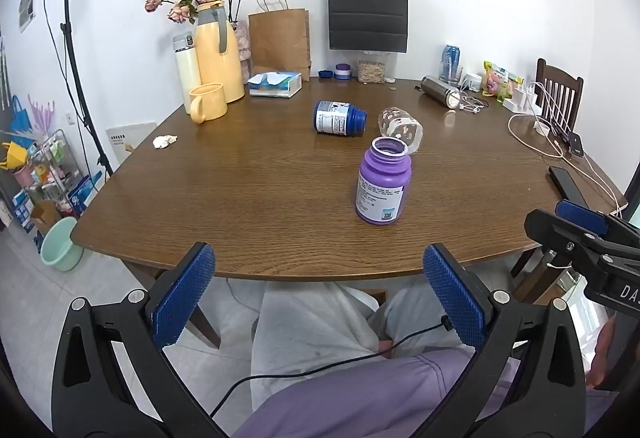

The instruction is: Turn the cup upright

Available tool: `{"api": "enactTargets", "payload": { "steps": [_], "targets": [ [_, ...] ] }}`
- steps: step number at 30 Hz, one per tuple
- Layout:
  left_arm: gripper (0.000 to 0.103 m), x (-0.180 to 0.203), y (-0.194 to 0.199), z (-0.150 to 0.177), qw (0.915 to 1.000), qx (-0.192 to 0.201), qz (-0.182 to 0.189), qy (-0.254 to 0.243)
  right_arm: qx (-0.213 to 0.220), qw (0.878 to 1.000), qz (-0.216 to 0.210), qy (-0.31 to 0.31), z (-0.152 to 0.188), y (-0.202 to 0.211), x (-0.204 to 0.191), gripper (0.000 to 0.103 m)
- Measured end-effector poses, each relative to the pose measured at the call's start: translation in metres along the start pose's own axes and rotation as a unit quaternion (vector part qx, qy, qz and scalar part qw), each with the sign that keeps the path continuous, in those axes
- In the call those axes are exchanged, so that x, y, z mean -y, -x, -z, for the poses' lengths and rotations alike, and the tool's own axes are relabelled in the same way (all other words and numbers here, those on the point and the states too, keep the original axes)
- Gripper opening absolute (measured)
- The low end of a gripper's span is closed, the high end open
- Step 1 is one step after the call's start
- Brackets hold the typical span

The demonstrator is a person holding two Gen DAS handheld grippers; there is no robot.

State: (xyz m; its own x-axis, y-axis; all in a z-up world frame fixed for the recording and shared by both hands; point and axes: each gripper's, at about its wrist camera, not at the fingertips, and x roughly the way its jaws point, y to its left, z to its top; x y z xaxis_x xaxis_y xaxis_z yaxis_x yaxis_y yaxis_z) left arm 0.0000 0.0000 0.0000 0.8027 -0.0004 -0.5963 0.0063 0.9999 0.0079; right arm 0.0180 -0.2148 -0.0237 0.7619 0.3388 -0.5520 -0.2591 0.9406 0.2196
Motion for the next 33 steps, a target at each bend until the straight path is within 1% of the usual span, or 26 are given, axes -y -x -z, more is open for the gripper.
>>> {"api": "enactTargets", "payload": {
  "steps": [25,33],
  "targets": [
    [0.103,0.0,-0.0001,0.0,1.0,-0.001,-0.001,-0.002,0.0,1.0,-0.001,0.0,-0.0005,-0.0013,-0.001,0.085],
    [0.103,-0.0004,0.0001,-0.0005,1.0,-0.002,-0.001,-0.001,-0.001,1.0,0.0,-0.002,-0.0031,-0.0031,0.0044,0.085]
  ]
}}
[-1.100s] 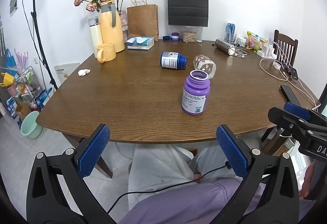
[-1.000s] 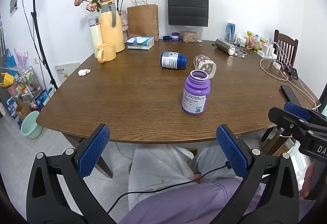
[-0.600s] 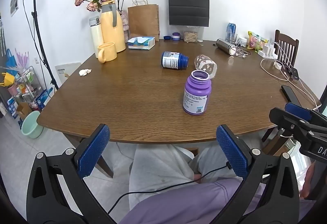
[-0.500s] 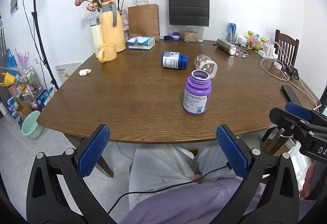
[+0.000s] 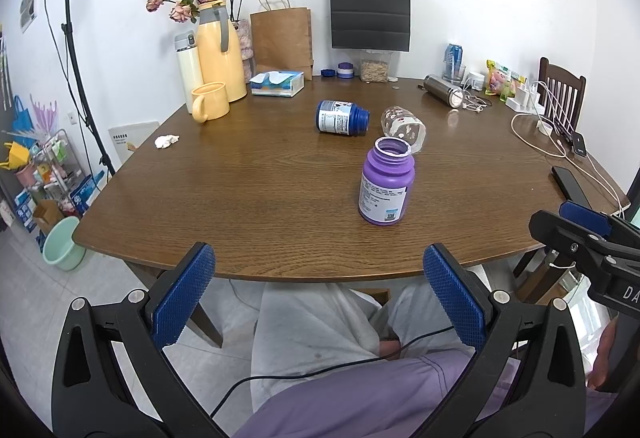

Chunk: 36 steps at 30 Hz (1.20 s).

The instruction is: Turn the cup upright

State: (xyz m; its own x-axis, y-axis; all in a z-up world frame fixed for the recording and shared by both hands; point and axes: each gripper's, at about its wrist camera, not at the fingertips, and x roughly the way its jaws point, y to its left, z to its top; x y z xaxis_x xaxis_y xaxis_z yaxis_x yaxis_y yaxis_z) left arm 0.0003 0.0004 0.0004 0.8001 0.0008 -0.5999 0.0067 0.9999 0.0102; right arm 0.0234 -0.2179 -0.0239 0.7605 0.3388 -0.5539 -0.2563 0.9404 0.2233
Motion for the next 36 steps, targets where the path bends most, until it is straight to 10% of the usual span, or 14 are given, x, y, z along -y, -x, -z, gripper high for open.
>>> {"api": "enactTargets", "payload": {
  "steps": [36],
  "targets": [
    [0.103,0.0008,-0.0029,0.0057,1.0,-0.004,0.002,-0.005,0.004,1.0,0.003,-0.008,0.003,0.003,0.0017,0.085]
  ]
}}
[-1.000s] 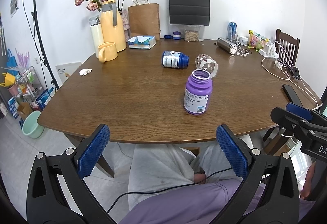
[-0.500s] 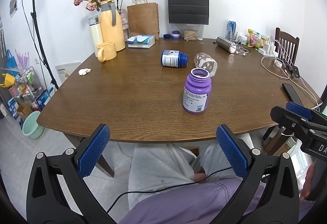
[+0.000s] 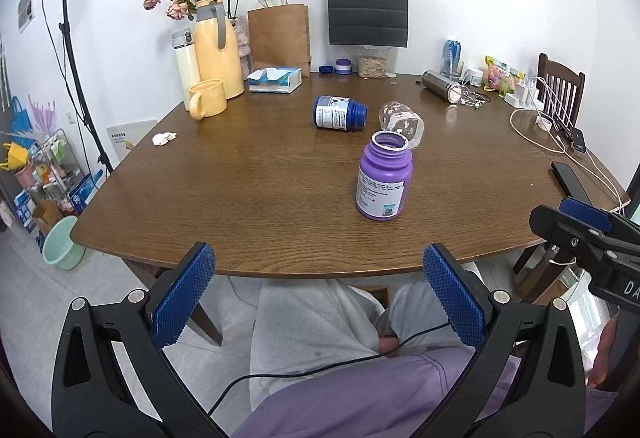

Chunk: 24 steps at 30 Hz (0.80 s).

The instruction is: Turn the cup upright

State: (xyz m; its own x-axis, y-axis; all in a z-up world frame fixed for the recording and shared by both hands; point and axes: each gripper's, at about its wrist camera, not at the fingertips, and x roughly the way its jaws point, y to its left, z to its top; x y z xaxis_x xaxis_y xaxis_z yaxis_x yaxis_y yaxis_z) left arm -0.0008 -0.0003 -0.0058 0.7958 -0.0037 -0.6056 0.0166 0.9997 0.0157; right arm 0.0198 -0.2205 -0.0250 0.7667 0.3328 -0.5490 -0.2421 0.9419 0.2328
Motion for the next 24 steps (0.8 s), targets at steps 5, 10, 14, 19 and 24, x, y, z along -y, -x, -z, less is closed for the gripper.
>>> {"api": "enactTargets", "payload": {
  "steps": [5,10,14,19,24],
  "targets": [
    [0.103,0.0,0.0,0.0,1.0,-0.004,0.0,0.002,-0.004,1.0,0.0,0.007,0.001,-0.002,-0.004,0.085],
    [0.103,-0.001,0.0,0.0,1.0,-0.004,0.0,0.002,-0.003,1.0,0.001,0.001,0.0,-0.002,0.0,0.085],
    [0.103,0.0,-0.003,-0.001,1.0,-0.007,0.003,0.0,-0.004,1.0,0.001,-0.001,-0.001,-0.008,0.002,0.085],
    [0.103,0.005,-0.014,-0.014,0.9999,-0.004,0.006,-0.009,0.0,1.0,-0.003,-0.025,-0.012,-0.027,0.021,0.085],
    [0.103,0.016,-0.039,-0.058,0.9999,0.004,0.01,0.009,-0.013,0.999,0.017,-0.046,-0.036,-0.057,0.054,0.085]
  ]
}}
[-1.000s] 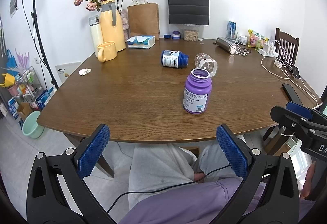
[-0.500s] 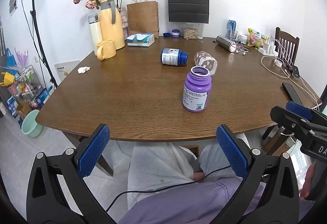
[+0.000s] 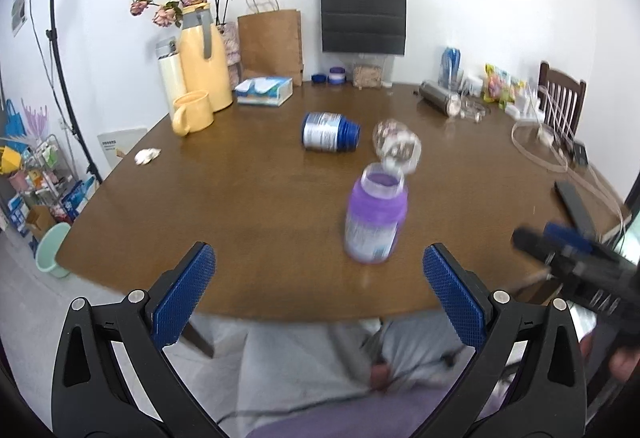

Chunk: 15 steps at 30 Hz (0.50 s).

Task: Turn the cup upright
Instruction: 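Reach the right gripper toward the sideways clear cup, knocking over the purple bottle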

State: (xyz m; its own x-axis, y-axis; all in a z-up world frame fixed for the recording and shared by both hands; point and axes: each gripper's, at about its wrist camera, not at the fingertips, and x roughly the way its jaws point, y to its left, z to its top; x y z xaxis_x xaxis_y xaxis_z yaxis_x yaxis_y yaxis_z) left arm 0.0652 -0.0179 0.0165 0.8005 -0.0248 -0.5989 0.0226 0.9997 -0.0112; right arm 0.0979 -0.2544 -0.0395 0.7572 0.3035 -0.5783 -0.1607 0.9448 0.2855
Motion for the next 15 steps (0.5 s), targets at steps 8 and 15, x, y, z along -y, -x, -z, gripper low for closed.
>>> {"api": "enactTargets", "payload": {
  "steps": [8,15],
  "targets": [
    [0.103,0.038,-0.084,-0.091,0.9989,-0.019,0.018,0.039,-0.035,0.999,-0.015,0.012,-0.056,-0.079,0.028,0.085],
    [0.103,0.07,-0.201,-0.151,0.9904,-0.127,0.004,0.054,-0.052,0.997,-0.04,0.047,-0.094,-0.152,0.02,0.085]
  ]
}}
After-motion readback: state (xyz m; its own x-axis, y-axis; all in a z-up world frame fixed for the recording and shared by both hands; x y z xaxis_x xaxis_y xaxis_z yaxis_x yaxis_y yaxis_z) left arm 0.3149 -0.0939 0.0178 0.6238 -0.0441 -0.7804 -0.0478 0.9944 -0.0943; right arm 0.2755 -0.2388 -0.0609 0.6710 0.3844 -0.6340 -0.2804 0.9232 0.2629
